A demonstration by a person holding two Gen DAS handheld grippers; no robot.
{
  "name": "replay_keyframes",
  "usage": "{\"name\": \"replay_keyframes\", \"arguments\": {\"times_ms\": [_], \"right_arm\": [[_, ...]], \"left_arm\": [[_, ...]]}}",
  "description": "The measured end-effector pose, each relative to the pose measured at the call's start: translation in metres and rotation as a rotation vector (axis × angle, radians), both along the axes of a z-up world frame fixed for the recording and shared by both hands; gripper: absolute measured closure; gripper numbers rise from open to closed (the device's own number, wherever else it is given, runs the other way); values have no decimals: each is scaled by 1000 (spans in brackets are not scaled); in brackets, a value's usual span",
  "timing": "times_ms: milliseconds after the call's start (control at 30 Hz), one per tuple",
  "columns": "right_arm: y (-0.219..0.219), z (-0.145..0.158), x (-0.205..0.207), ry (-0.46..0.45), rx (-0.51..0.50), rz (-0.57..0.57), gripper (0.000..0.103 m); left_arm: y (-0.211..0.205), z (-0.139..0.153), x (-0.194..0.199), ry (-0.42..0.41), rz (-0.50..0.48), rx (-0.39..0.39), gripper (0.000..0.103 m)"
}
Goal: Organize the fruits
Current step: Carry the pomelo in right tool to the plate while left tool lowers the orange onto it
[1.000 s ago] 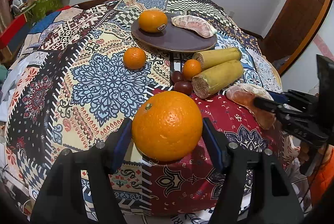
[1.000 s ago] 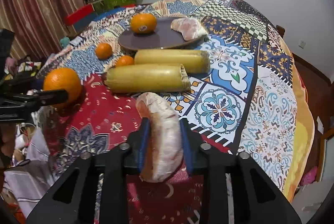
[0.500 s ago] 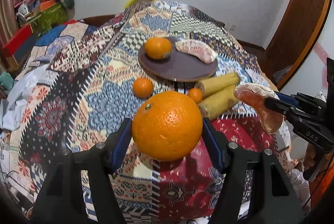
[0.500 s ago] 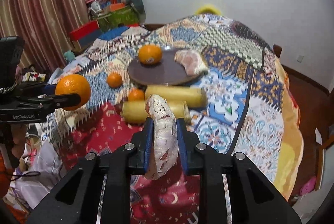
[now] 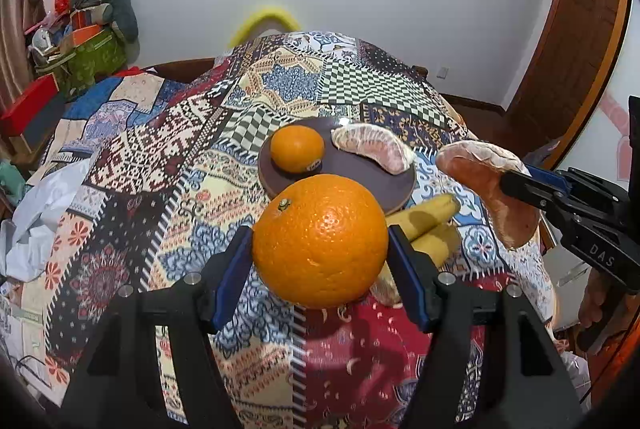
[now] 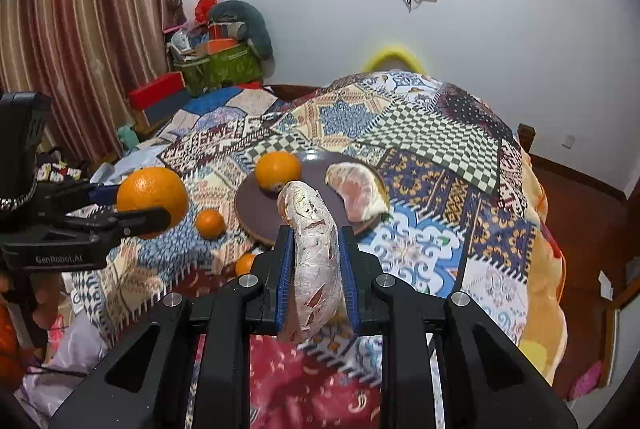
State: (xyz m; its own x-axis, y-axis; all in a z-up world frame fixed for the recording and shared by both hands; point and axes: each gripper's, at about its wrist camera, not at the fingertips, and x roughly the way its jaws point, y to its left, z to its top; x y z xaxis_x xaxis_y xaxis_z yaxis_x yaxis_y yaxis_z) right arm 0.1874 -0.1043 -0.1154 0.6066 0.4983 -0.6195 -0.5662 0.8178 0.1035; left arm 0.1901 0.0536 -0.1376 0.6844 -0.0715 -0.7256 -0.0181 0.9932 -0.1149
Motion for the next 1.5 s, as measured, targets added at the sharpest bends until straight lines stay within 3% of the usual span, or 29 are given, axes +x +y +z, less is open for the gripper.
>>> {"name": "replay_keyframes", "arguments": {"times_ms": [633, 1000, 1500], "right_arm": [[25, -8, 62, -21, -9, 3, 83], [47, -31, 101, 32, -58, 52, 83], [69, -61, 129, 120, -147, 103, 83]], "left_arm": [[4, -27, 76, 32, -16, -12, 37], [7, -54, 111, 88, -26, -14, 37], [3, -59, 128, 91, -46, -10, 37]]}}
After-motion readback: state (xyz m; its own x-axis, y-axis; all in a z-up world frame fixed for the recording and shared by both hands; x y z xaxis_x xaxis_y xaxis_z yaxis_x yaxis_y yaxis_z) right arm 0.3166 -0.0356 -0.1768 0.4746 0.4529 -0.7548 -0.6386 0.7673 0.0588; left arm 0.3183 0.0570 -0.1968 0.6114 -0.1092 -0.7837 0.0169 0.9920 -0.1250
